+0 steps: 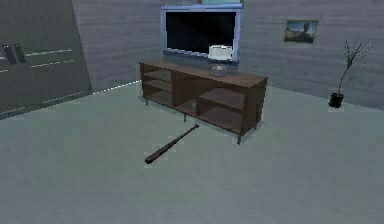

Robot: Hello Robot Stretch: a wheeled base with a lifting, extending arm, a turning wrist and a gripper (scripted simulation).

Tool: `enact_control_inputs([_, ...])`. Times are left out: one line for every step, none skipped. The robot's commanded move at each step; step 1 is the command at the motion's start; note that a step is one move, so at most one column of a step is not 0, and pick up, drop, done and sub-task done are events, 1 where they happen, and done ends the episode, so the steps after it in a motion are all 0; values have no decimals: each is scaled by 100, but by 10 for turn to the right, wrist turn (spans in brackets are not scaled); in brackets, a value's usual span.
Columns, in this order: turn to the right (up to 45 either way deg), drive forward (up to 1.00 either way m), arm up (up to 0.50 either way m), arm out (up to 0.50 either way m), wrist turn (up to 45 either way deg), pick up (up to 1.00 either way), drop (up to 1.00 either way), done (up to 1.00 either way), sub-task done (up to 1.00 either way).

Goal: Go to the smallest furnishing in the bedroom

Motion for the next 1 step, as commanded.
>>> enact_control_inputs([-30, 0, 0, 0, 0, 0, 0, 0, 0])
